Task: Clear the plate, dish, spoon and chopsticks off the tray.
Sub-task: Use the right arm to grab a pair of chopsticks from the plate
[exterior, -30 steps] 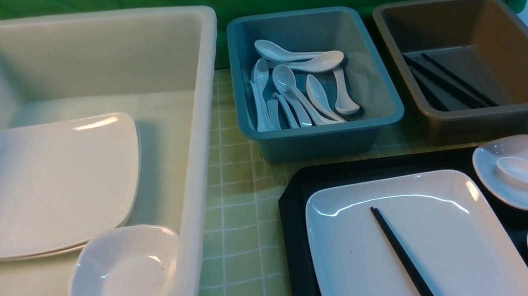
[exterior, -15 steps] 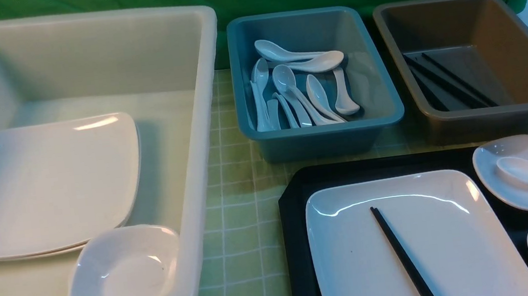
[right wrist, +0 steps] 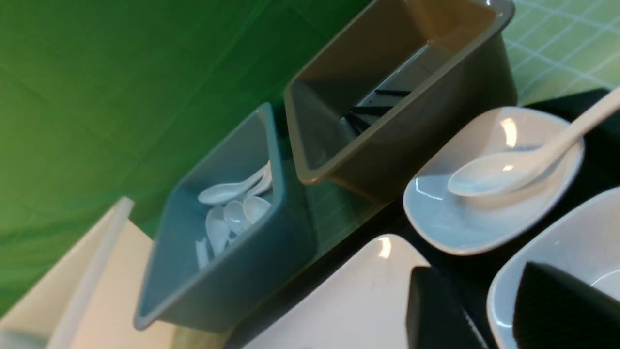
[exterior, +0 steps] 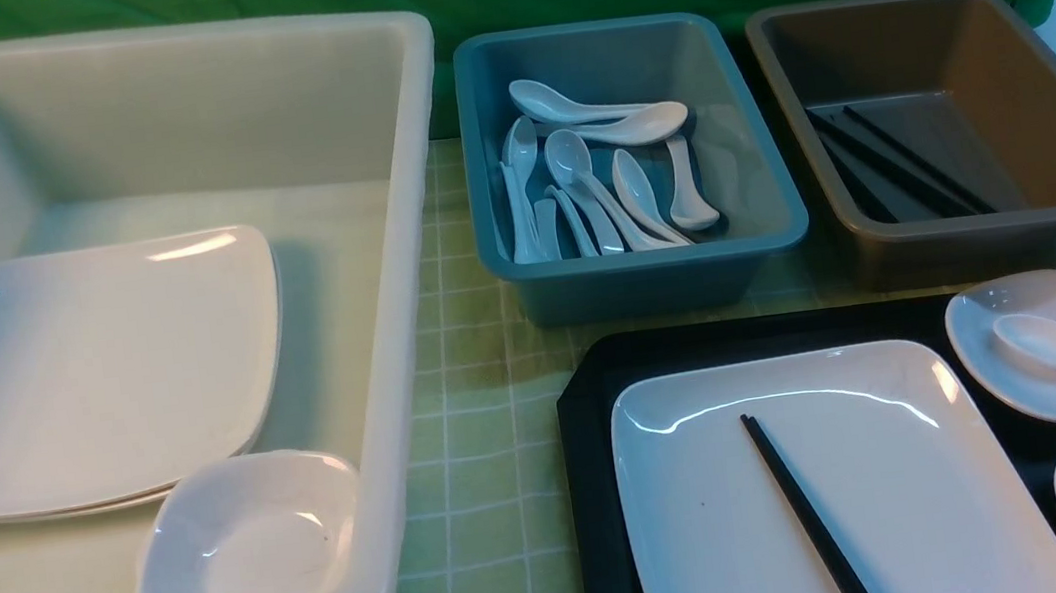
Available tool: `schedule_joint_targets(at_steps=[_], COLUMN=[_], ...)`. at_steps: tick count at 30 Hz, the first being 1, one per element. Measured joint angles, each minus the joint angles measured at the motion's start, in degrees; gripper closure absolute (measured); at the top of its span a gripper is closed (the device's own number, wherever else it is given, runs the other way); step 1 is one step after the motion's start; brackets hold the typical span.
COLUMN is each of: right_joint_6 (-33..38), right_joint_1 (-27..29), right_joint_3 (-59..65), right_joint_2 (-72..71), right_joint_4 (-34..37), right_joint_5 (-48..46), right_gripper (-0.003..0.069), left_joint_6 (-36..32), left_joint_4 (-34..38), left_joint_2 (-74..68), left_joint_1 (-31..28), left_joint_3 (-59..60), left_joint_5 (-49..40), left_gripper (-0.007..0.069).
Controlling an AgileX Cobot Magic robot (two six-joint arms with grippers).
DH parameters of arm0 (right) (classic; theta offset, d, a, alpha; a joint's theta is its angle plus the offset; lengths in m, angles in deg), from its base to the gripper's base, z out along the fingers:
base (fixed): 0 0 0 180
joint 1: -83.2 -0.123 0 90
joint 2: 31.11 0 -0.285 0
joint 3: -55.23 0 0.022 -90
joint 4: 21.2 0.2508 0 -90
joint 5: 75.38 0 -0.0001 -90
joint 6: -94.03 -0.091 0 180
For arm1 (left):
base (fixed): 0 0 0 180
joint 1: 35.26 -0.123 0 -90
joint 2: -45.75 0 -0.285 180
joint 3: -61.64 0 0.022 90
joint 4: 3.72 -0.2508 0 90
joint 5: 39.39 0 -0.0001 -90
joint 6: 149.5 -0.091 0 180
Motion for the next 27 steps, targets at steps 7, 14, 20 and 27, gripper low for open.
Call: schedule_joint_targets(at_steps=[7, 14, 20, 27], right_joint_6=[2.2, 23.9, 31.4, 46.4], right_joint_1=[-0.1, -0.5, -0.5, -2.3], right_joint_3=[-0.6, -19.9, -32.4, -35.5], right_joint_2=[0.0, 8.0, 27.1, 53.8], right_joint_4=[0.4, -0.1, -2.9, 7.2], right_joint_5=[-0.3, -5.1, -27.4, -44.2], right_gripper=[0.044, 0.0639, 0.065, 0.054], left_joint_6=[0.0, -0.2, -0.2, -0.2], left_joint_4=[0.1, 0.1, 0.1, 0.1], left_joint_2=[0.0, 0.0, 0.0, 0.0], left_joint_1=[0.0, 0.0, 0.0, 0.0], left_joint_3=[0.0, 0.0, 0.0, 0.0], left_joint_5=[0.0, 0.0, 0.0, 0.1], left_gripper=[0.0403, 0.0403, 0.0403, 0.0403])
